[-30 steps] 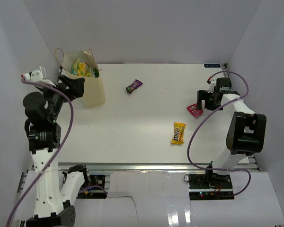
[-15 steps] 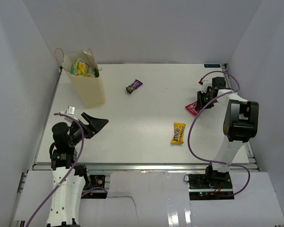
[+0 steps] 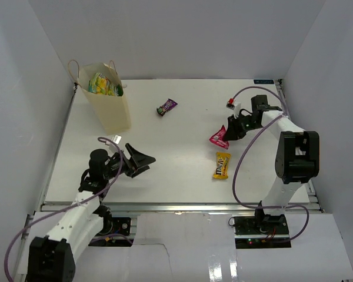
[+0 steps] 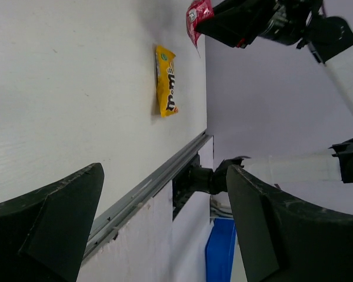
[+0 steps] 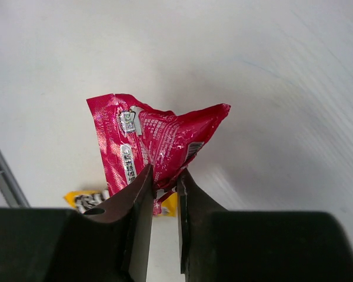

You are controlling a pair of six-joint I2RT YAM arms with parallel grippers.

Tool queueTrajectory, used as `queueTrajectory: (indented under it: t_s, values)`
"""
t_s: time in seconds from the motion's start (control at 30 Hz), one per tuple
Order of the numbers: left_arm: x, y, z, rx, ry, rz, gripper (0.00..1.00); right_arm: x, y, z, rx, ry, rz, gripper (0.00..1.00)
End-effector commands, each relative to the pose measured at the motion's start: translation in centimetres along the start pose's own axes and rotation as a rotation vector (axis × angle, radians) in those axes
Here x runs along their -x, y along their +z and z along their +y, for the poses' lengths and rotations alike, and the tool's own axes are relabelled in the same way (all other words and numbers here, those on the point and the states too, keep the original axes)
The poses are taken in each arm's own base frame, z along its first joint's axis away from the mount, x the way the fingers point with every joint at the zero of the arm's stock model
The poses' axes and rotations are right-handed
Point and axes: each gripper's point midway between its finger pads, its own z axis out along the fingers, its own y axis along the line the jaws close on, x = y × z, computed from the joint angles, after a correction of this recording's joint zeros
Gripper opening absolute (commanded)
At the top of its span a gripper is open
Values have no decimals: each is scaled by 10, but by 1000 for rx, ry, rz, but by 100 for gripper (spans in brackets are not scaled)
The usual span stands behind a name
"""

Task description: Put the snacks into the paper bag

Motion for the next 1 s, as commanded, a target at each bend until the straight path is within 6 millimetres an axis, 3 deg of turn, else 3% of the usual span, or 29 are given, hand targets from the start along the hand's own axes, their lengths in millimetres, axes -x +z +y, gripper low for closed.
queueTrajectory:
  t_s: [0.0,0.03,0.2,0.4,0.6,0.73,0.83,0.97]
  values:
    - [9,26,-36,-83,102,-4,95,15,5,78,218,-132,-35,10]
    - [-2,34,-44,-105,126,35,95,19,5,89,227,-159,-39,10]
    - [-15,84,-63,-106,178,135,92,28,17,150,313,-249,-21,11]
    - [-32,128,-76,-115,211,244,82,36,18,195,366,-353,-16,12]
    - [-46,143,-79,-119,215,304,77,37,16,214,404,-390,-26,13]
    - [-53,150,-82,-133,220,340,66,37,15,225,431,-407,-31,14]
    - [-57,151,-83,-143,226,361,44,38,16,222,415,-412,-29,17]
    - [-55,147,-87,-155,253,350,22,36,15,218,391,-431,-20,40]
